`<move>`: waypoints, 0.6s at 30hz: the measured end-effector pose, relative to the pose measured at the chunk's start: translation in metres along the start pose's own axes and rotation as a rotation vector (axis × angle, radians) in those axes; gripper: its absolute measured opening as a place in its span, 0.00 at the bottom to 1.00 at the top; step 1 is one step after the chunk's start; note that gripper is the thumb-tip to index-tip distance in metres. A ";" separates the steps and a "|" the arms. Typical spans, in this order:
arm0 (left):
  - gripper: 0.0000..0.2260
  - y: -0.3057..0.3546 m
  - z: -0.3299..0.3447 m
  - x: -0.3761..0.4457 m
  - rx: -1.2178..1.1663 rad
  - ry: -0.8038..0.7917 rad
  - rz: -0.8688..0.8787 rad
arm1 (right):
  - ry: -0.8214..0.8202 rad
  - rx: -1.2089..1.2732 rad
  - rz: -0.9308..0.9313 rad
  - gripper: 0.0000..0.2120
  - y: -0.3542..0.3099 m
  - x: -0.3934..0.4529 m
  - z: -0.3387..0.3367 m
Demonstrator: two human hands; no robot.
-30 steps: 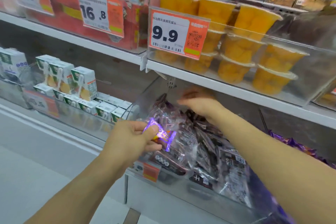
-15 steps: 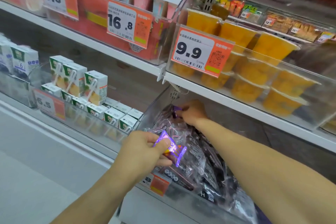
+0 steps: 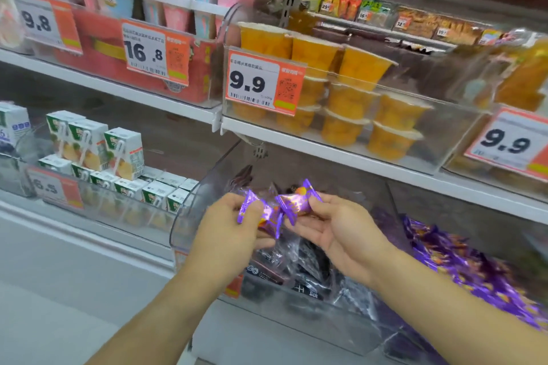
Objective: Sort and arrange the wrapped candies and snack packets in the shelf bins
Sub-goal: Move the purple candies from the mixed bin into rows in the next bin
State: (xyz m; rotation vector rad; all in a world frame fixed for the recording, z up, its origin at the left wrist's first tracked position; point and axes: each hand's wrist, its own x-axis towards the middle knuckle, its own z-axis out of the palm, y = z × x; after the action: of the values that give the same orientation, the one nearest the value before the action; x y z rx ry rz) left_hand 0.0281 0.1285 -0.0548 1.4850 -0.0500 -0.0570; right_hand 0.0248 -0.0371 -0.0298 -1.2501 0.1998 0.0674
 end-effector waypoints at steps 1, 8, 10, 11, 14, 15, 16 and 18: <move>0.07 0.000 0.006 -0.001 0.023 -0.030 0.026 | 0.020 0.021 -0.005 0.11 -0.003 -0.011 -0.004; 0.12 0.002 0.060 -0.016 0.044 -0.241 0.040 | 0.205 -0.100 -0.102 0.07 -0.016 -0.051 -0.053; 0.13 0.004 0.077 -0.021 -0.002 -0.262 -0.003 | 0.226 -0.162 -0.151 0.09 -0.016 -0.059 -0.070; 0.13 0.005 0.085 -0.023 -0.026 -0.264 -0.025 | 0.224 -0.171 -0.175 0.13 -0.015 -0.061 -0.080; 0.14 0.006 0.107 -0.029 -0.113 -0.284 -0.094 | 0.186 -0.105 -0.199 0.21 -0.015 -0.073 -0.103; 0.15 0.006 0.113 -0.031 -0.126 -0.294 -0.109 | 0.169 -0.081 -0.203 0.20 -0.016 -0.077 -0.111; 0.15 0.007 0.118 -0.032 -0.132 -0.301 -0.116 | 0.171 -0.067 -0.210 0.19 -0.018 -0.081 -0.116; 0.17 0.008 0.129 -0.034 -0.125 -0.312 -0.123 | 0.213 -0.045 -0.231 0.17 -0.019 -0.089 -0.134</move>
State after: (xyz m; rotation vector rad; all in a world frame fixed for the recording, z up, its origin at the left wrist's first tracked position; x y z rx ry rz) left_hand -0.0142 0.0032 -0.0353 1.3418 -0.2038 -0.3849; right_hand -0.0745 -0.1646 -0.0350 -1.3178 0.2376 -0.2622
